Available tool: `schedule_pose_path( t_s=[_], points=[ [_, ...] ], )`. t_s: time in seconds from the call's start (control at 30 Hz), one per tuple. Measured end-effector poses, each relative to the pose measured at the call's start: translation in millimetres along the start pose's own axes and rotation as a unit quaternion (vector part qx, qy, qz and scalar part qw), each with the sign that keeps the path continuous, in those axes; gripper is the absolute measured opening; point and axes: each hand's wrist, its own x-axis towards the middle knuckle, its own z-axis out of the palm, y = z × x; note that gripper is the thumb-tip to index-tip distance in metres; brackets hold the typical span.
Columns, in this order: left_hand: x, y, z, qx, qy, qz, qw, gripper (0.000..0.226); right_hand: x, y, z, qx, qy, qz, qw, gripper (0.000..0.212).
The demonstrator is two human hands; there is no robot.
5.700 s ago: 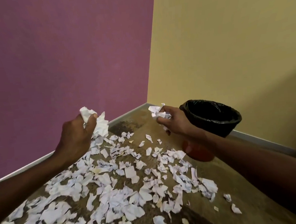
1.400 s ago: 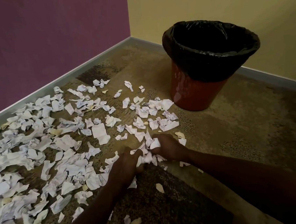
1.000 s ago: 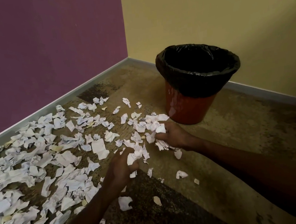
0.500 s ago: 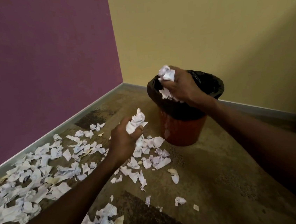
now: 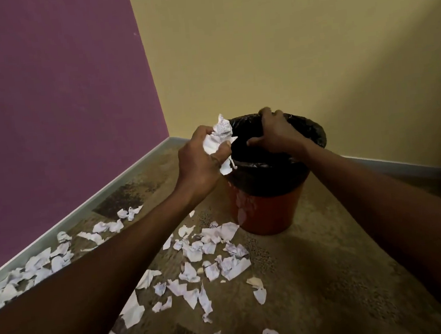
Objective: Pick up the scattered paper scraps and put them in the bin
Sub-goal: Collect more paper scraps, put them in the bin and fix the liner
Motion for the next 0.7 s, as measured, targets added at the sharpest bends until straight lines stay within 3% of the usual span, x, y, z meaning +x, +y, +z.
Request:
schedule_pose_path(
  t_s=[0.17,0.33,0.4,0.47,0.53,0.6,0.7],
  points=[
    [26.7,1.3,32.8,-0.008,-0.005,0.013,1.000,0.024,-3.3,21.6,-14.6,0.172,0.172,0.054,0.968,0.043],
    [70.0,6.0,75.8,0.066,0.001,-0.004,0.998,0.037,-22.8,42.2,-19.6,0.234,0.255,0.067,0.936,0.028],
    [80.4,2.9,90.2,0.098,-0.084,-0.045,0.991,0.053,-28.7,46.7,-19.1,0.241,0.267,0.058,0.931,0.024],
    [87.6,-4.6,97.3,0.098,-0.191,-0.095,0.972,0.086,-33.4,49.6,-18.3,0.240,0.274,0.051,0.930,0.022],
    [87.3,-7.6,97.2,0.073,-0.230,-0.128,0.962,0.104,-38.3,50.6,-17.5,0.239,0.280,0.044,0.929,0.019],
    [81.5,-4.9,96.1,0.028,-0.217,-0.131,0.967,0.097,-42.4,49.4,-17.5,0.238,0.288,0.035,0.927,0.017],
    [67.4,0.3,92.6,0.006,-0.130,-0.105,0.986,0.061,-45.4,43.2,-16.8,0.238,0.293,0.018,0.926,0.014]
  ],
)
